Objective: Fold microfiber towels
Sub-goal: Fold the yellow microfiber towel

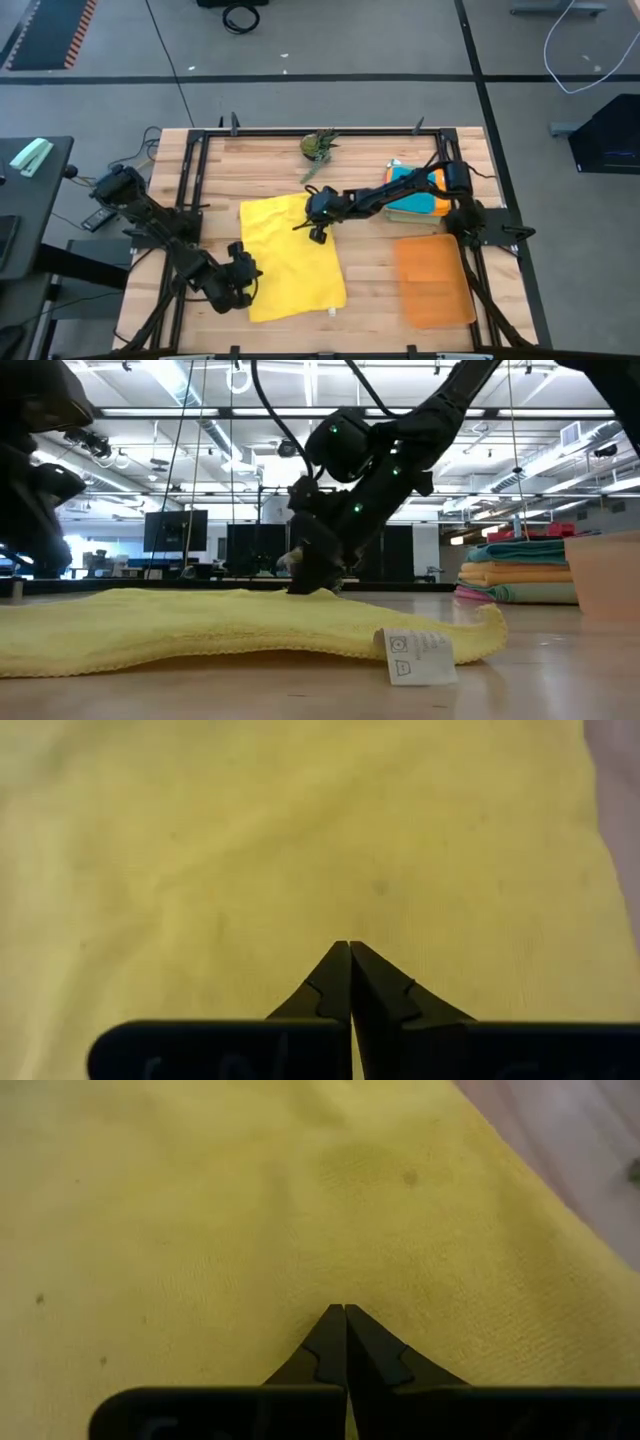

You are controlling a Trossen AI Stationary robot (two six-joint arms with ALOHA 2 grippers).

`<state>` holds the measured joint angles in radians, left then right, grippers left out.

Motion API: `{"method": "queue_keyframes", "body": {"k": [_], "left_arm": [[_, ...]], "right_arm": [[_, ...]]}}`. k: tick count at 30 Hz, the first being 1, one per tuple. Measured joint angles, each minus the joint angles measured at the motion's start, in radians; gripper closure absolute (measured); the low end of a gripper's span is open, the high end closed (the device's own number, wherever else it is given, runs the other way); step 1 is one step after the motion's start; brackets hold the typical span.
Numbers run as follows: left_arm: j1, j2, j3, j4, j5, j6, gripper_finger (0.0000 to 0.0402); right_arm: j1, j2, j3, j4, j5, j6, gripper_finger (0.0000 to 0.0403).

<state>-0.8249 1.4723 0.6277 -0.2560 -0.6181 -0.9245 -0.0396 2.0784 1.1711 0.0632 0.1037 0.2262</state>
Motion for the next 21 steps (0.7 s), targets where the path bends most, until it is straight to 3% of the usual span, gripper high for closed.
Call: {"method": "queue_keyframes", "body": {"k": [7, 13, 17, 21], "left_arm": [[-0.021, 0.0, -0.002, 0.021, 0.04, 0.036, 0.0388], [-0.11, -0.007, 0.0, 0.146, 0.071, 0.212, 0.0393], [-0.172, -0.006, 0.0, 0.19, 0.132, 0.277, 0.0366], [-0.233, -0.006, -0.001, 0.195, 0.146, 0.453, 0.0334]], "right_arm": [[0.097, -0.019, -0.002, -0.074, 0.096, 0.112, 0.0398], [0.144, -0.146, -0.011, -0.147, 0.233, 0.085, 0.0398], [0.178, -0.252, -0.006, -0.185, 0.251, 0.105, 0.0398], [0.274, -0.307, -0.007, -0.182, 0.24, 0.112, 0.0397]]}}
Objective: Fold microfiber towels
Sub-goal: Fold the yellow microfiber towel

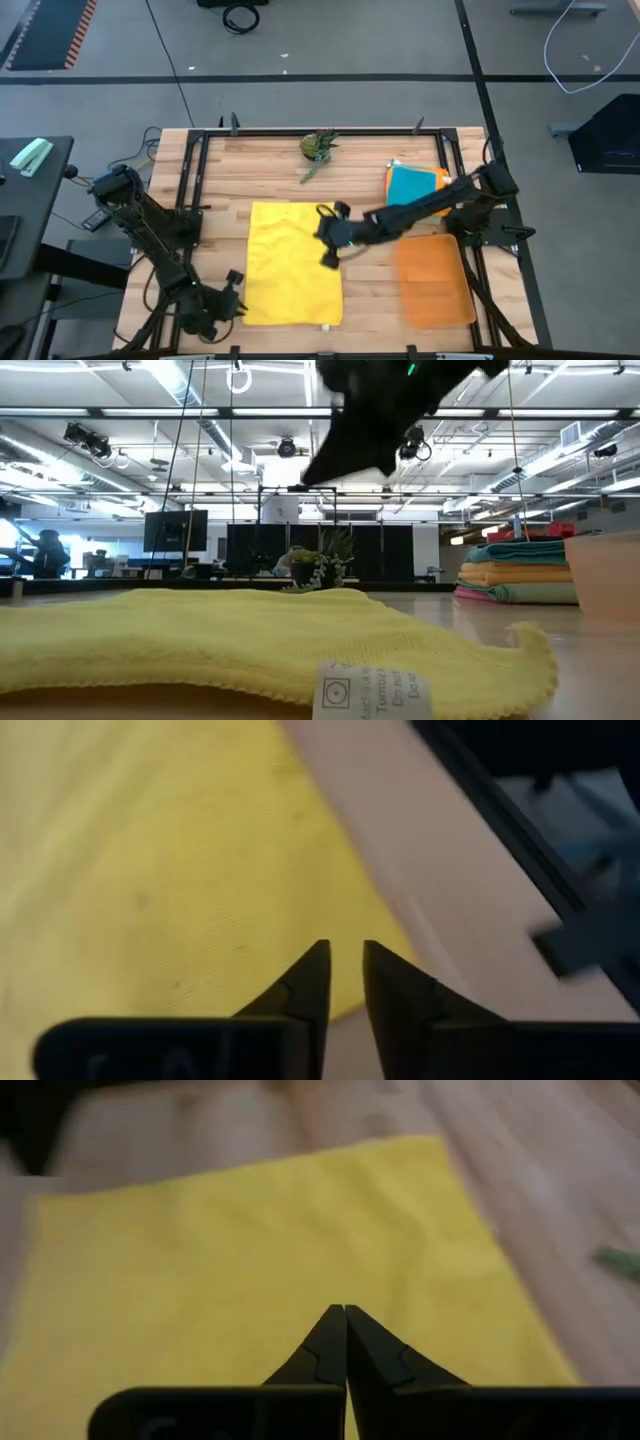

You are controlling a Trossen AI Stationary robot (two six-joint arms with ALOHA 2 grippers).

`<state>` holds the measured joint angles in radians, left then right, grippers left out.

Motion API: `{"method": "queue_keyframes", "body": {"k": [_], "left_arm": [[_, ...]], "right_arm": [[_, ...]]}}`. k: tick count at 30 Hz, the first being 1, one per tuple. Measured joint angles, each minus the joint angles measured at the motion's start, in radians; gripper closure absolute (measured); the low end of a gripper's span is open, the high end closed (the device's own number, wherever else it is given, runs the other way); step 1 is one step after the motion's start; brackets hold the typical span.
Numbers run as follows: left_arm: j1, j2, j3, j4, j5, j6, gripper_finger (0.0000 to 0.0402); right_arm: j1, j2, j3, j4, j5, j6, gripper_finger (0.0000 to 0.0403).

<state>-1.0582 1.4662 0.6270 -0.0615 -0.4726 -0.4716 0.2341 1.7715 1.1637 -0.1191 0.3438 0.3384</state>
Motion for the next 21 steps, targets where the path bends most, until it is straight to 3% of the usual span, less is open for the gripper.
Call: {"method": "queue_keyframes", "body": {"k": [6, 12, 16, 21], "left_arm": [[-0.035, 0.0, 0.0, 0.0, 0.001, 0.091, 0.0272], [-0.034, 0.037, 0.0, 0.075, 0.033, 0.15, 0.0214], [-0.035, 0.107, 0.0, 0.116, 0.057, 0.18, 0.0199], [-0.034, 0.149, 0.0, 0.113, 0.057, 0.179, 0.0208]], "right_arm": [[0.173, 0.047, 0.001, 0.024, 0.026, 0.006, 0.0376], [0.313, 0.117, 0.001, 0.035, 0.081, -0.109, 0.0319], [0.388, 0.146, 0.001, 0.041, 0.082, -0.184, 0.0273], [0.448, 0.164, 0.001, 0.047, 0.082, -0.167, 0.0238]]}}
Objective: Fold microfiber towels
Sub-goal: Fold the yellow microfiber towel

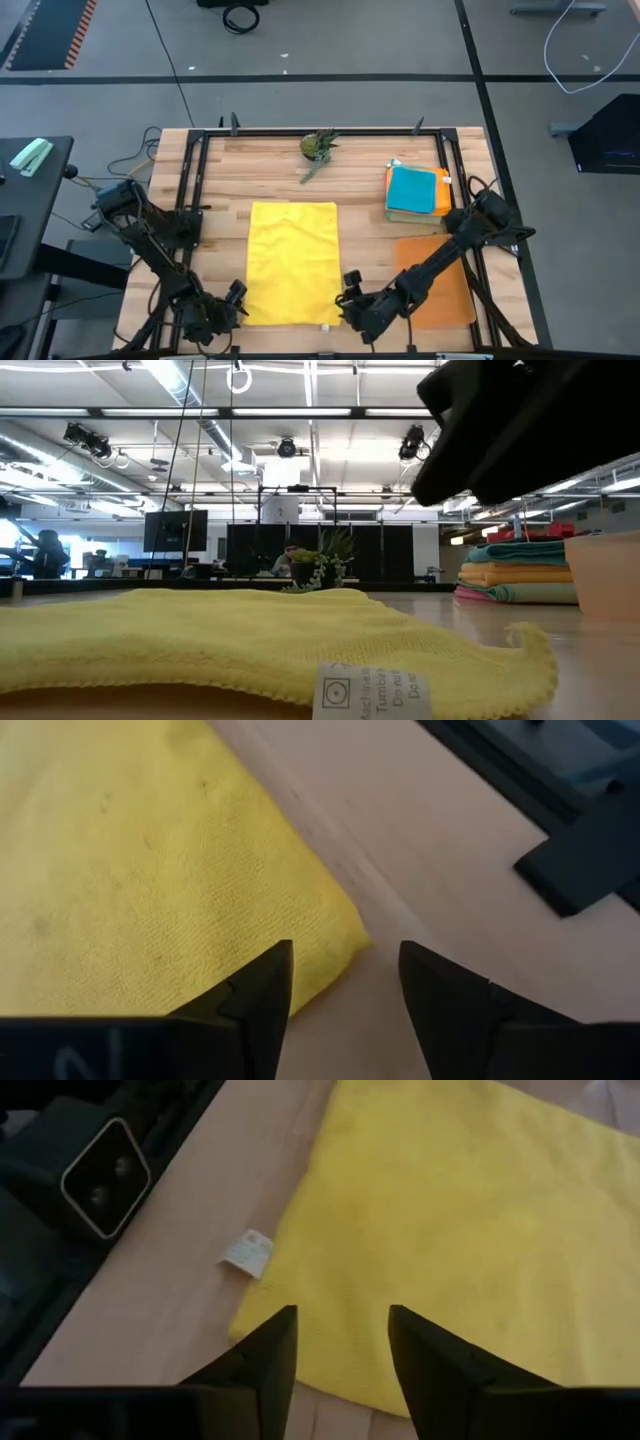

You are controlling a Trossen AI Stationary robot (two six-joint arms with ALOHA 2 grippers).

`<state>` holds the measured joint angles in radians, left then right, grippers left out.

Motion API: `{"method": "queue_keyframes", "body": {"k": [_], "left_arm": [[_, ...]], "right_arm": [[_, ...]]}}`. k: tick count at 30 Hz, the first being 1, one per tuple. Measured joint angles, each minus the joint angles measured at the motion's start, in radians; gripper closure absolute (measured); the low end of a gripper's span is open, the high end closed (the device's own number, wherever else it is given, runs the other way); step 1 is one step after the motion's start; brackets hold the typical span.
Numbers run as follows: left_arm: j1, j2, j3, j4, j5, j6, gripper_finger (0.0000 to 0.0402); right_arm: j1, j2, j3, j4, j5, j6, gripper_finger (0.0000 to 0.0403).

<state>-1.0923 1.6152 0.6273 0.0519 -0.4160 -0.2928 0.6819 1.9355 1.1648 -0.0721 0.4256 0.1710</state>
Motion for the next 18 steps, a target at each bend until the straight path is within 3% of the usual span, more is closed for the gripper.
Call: {"method": "queue_keyframes", "body": {"k": [6, 18], "left_arm": [[0.003, 0.003, 0.0, 0.002, 0.0, -0.009, 0.023], [0.017, 0.003, 0.0, 0.008, 0.0, -0.068, 0.0262]], "right_arm": [[0.044, 0.027, 0.001, 0.005, -0.011, -0.04, 0.0233], [-0.001, 0.137, 0.001, 0.11, -0.185, -0.144, 0.0233]]}}
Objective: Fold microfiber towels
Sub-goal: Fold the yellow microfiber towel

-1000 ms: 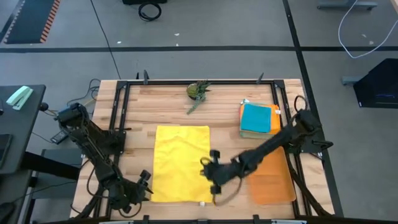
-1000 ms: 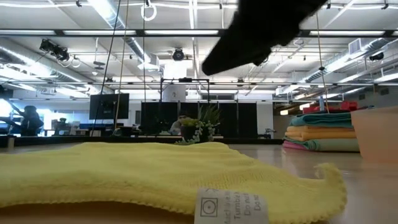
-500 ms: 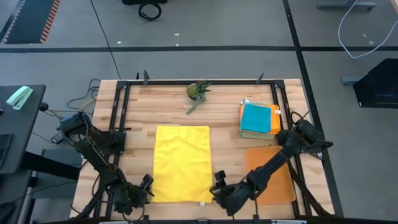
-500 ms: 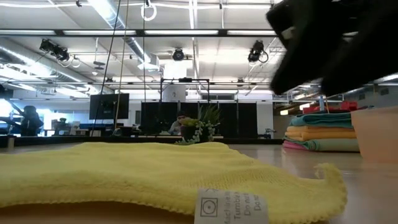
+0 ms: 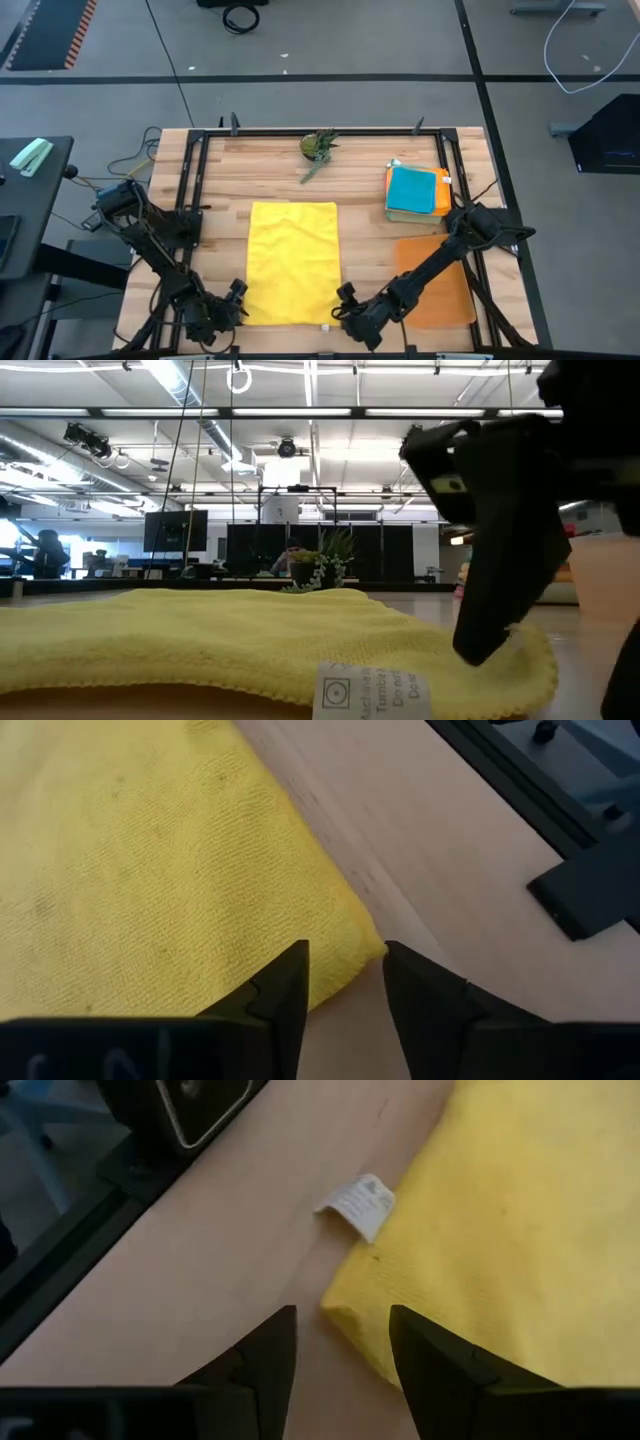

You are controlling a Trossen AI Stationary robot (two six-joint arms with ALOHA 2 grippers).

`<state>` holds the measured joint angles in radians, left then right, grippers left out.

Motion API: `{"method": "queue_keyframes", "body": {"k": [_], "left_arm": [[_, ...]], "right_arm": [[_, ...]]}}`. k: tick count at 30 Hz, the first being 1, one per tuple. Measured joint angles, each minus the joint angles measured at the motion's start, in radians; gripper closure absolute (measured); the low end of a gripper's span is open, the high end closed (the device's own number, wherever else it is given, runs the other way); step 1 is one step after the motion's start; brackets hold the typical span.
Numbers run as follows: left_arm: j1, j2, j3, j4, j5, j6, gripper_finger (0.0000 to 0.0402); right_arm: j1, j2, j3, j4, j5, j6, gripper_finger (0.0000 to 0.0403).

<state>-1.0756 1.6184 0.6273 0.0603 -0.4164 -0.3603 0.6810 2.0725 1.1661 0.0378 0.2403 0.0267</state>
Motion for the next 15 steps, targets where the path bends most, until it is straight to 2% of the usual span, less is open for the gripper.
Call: {"method": "queue_keyframes", "body": {"k": [5, 8, 11, 15], "left_arm": [[0.0, 0.0, 0.0, -0.007, 0.0, -0.022, 0.028], [0.0, 0.0, 0.0, -0.008, 0.0, -0.021, 0.0297], [0.0, 0.0, 0.0, -0.007, 0.0, -0.021, 0.032], [0.0, 0.0, 0.0, -0.006, 0.0, -0.021, 0.0369]], "right_arm": [[0.009, 0.007, 0.001, -0.004, 0.009, -0.027, 0.0236], [0.01, 0.007, 0.001, -0.005, 0.031, -0.03, 0.0256], [0.01, 0.007, 0.001, -0.006, 0.04, -0.033, 0.03], [0.01, 0.006, 0.001, -0.013, 0.05, -0.007, 0.0381]]}}
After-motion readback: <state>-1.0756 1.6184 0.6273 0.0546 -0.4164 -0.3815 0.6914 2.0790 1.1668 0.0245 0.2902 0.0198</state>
